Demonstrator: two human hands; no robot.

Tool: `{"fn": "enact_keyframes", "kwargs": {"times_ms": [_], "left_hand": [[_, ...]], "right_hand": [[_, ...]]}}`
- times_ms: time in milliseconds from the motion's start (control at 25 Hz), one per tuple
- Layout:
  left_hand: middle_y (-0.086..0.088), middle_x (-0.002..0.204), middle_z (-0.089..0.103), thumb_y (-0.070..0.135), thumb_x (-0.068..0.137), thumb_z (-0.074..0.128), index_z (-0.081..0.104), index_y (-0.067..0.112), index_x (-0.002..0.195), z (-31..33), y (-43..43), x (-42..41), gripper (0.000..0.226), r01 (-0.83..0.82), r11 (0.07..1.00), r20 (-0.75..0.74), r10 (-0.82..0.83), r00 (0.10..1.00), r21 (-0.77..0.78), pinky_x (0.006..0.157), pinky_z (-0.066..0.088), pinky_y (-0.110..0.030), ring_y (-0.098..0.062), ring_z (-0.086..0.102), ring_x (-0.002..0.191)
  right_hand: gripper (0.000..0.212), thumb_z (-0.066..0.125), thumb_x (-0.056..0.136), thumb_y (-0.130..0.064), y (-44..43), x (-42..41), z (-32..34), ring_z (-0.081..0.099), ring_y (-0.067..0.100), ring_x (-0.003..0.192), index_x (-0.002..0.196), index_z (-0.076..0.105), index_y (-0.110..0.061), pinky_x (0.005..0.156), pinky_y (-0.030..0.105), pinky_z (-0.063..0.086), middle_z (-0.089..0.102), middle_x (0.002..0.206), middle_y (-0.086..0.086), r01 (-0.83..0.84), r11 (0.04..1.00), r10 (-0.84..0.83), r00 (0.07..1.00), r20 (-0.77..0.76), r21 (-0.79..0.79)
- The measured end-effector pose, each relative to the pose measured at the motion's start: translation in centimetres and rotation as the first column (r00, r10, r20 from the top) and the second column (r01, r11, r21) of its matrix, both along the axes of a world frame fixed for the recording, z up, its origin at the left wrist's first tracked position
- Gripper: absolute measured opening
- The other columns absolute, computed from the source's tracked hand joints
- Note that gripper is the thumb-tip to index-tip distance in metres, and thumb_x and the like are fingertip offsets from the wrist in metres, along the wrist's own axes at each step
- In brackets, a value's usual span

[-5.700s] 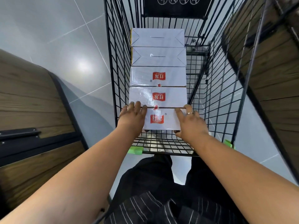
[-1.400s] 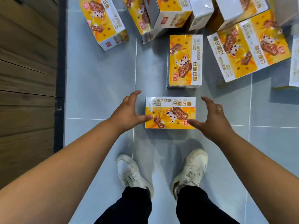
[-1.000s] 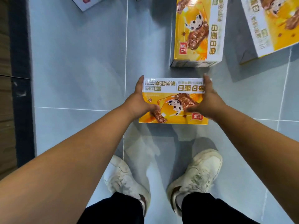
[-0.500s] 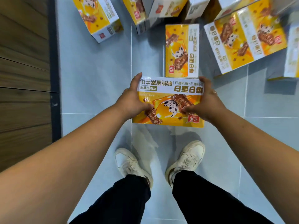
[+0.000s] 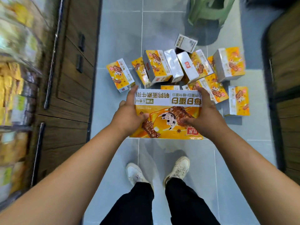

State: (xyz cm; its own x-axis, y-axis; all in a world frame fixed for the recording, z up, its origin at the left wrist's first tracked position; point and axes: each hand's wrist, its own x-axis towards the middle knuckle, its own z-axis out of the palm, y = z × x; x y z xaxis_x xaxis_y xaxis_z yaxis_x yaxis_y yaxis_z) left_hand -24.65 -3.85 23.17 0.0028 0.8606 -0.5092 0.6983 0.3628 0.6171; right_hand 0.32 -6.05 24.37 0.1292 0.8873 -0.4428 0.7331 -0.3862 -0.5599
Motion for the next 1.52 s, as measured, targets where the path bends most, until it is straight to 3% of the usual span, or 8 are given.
{"fn": "enact_keyframes", "kwargs": {"times_ms": [320, 440, 880, 1000, 1200, 1440, 1520], "left_hand": [[-0.015, 0.135, 0.046, 0.031, 0.082, 0.074, -0.001, 0.045, 0.150, 19.0, -1.3, -6.1, 0.102, -0.040, 0.960, -0.138, 0.081, 0.987, 0.278, 0.100, 0.041, -0.037, -0.033, 0.054, 0.117], [-0.013, 0.135, 0.048, 0.032, 0.079, 0.076, 0.001, 0.048, 0.149, 23.6, -2.8, -8.0, 0.103, -0.104, 0.929, -0.135, 0.161, 0.978, 0.354, 0.100, 0.044, -0.041, -0.034, 0.055, 0.116], [-0.009, 0.143, 0.042, 0.035, 0.082, 0.074, 0.001, 0.049, 0.147, 38.8, -11.1, -7.6, 0.099, -0.360, 0.748, -0.110, 0.497, 0.861, 0.558, 0.096, 0.040, -0.033, -0.027, 0.052, 0.119], [-0.007, 0.140, 0.045, 0.035, 0.082, 0.074, 0.002, 0.051, 0.145, 42.0, -14.1, -6.7, 0.098, -0.441, 0.647, -0.079, 0.612, 0.787, 0.623, 0.095, 0.041, -0.032, -0.026, 0.054, 0.115], [-0.002, 0.147, 0.040, 0.036, 0.081, 0.075, 0.002, 0.053, 0.144, 45.4, -20.2, -6.2, 0.098, -0.549, 0.479, -0.027, 0.769, 0.639, 0.685, 0.105, 0.040, -0.040, -0.026, 0.050, 0.124], [0.001, 0.145, 0.041, 0.036, 0.082, 0.074, 0.006, 0.052, 0.143, 48.2, -30.8, -5.6, 0.093, -0.613, 0.304, -0.012, 0.902, 0.433, 0.730, 0.094, 0.045, -0.037, -0.026, 0.052, 0.119], [0.001, 0.142, 0.043, 0.036, 0.082, 0.075, 0.008, 0.054, 0.141, 48.8, -35.2, -5.1, 0.091, -0.631, 0.238, 0.007, 0.933, 0.360, 0.738, 0.088, 0.047, -0.035, -0.023, 0.055, 0.109]], "right_hand": [[0.119, 0.087, 0.062, -0.039, 0.8, -6.2, 16.0, 0.045, 0.027, 0.126, 0.148, 0.005, -0.042, 0.102, 0.040, 0.041, 0.040, 0.143, 0.010, -0.068, 0.962, 0.083, 0.996, -0.045, 0.263], [0.116, 0.087, 0.064, -0.039, 1.2, -8.4, 20.7, 0.047, 0.028, 0.123, 0.147, 0.007, -0.043, 0.099, 0.039, 0.040, 0.040, 0.142, 0.012, -0.140, 0.939, 0.157, 0.987, -0.031, 0.314], [0.118, 0.087, 0.065, -0.040, 1.7, -10.2, 36.6, 0.051, 0.026, 0.114, 0.148, 0.002, -0.042, 0.088, 0.034, 0.043, 0.039, 0.137, 0.010, -0.433, 0.750, 0.488, 0.873, 0.024, 0.500], [0.119, 0.087, 0.064, -0.041, 1.7, -10.6, 40.5, 0.049, 0.027, 0.118, 0.149, 0.002, -0.042, 0.094, 0.038, 0.043, 0.040, 0.138, 0.010, -0.514, 0.654, 0.595, 0.802, 0.042, 0.556], [0.122, 0.087, 0.061, -0.046, -0.3, -13.7, 44.5, 0.049, 0.034, 0.120, 0.147, 0.000, -0.045, 0.095, 0.043, 0.045, 0.040, 0.143, 0.011, -0.611, 0.513, 0.717, 0.691, 0.091, 0.603], [0.125, 0.085, 0.065, -0.044, -6.8, -18.2, 47.5, 0.053, 0.035, 0.116, 0.145, -0.011, -0.046, 0.094, 0.046, 0.048, 0.044, 0.141, 0.012, -0.691, 0.368, 0.862, 0.504, 0.051, 0.622], [0.127, 0.085, 0.066, -0.044, -10.0, -19.7, 47.8, 0.049, 0.033, 0.123, 0.146, -0.015, -0.045, 0.099, 0.048, 0.045, 0.039, 0.147, 0.009, -0.708, 0.339, 0.894, 0.447, 0.022, 0.620]]}}
